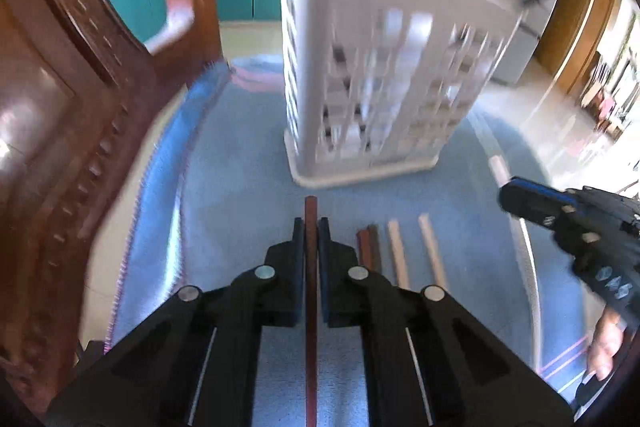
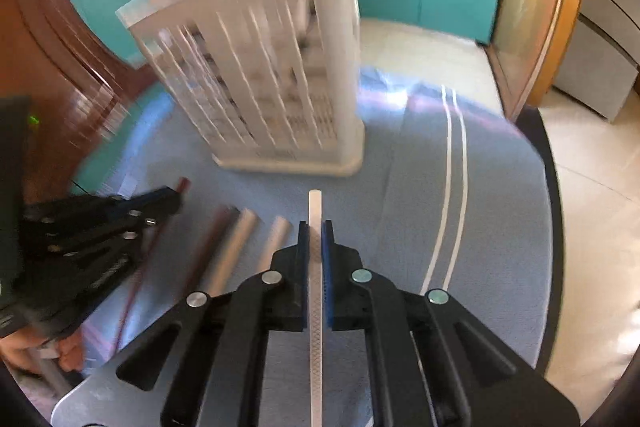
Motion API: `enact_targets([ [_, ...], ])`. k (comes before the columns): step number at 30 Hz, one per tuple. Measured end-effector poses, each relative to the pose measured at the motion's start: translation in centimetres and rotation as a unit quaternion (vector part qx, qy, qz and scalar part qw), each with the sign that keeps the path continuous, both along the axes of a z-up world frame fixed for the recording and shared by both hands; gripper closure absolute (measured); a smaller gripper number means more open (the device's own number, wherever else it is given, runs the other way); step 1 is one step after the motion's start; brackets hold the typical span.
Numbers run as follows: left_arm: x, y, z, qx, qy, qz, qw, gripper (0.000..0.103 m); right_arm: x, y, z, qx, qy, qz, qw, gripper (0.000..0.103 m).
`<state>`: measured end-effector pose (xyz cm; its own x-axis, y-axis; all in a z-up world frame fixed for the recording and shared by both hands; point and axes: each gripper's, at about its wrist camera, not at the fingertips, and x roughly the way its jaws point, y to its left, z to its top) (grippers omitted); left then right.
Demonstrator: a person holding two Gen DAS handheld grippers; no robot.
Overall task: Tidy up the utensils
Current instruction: 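Lift both chopsticks upright and carry them over the white holder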
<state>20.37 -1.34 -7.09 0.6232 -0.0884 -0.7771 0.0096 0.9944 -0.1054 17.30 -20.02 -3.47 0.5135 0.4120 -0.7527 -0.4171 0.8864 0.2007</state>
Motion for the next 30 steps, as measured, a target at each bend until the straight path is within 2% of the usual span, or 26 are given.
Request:
enact_targets([
  [4, -0.9, 0.6, 2.2, -0.016, -0.037, 0.0, 0.9992, 0.096, -1.6, -2.4, 5.4, 0.069, -0.048, 0.017, 0.996, 0.097],
  [8, -1.7, 0.9, 4.0, -0.032, -0.06, -0.004, 0.9977, 0.096, -3.0, -4.3, 11.0, 0.131, -0.099, 0.024, 0.986, 0.096],
  [10, -2.3, 1.2, 6.0, -0.038, -0.082, -0.011, 0.9958, 0.096, -3.6, -4.9, 13.6, 0.156, -0.127, 0.024, 0.979, 0.096],
  [13, -3.7, 1.5, 8.5, -0.048, -0.12, -0.014, 0.9915, 0.096, -4.1, -5.6, 17.3, 0.192, -0.179, 0.014, 0.965, 0.096],
  [15, -4.6, 1.8, 9.6, -0.055, -0.141, -0.01, 0.9885, 0.096, -4.5, -6.1, 19.3, 0.219, -0.228, -0.009, 0.949, 0.096],
  [18, -5.4, 2.7, 12.0, -0.067, -0.17, -0.003, 0.9831, 0.096, -4.3, -6.5, 21.1, 0.239, -0.288, -0.046, 0.926, 0.096],
  [21, -6.9, 3.1, 15.4, -0.069, -0.215, -0.001, 0.9742, 0.096, -3.3, -6.1, 21.3, 0.222, -0.323, -0.093, 0.915, 0.096],
  [24, -8.3, 3.7, 18.9, -0.08, -0.27, 0.007, 0.9596, 0.096, -1.1, -5.6, 19.8, 0.193, -0.309, -0.111, 0.925, 0.096],
  [27, -9.7, 4.6, 22.0, -0.111, -0.328, 0.027, 0.9377, 0.096, 1.3, -5.2, 17.7, 0.178, -0.267, -0.114, 0.94, 0.096],
  [30, -9.5, 5.3, 23.1, -0.132, -0.357, 0.047, 0.9235, 0.096, 2.2, -4.5, 16.2, 0.148, -0.253, -0.115, 0.949, 0.096],
])
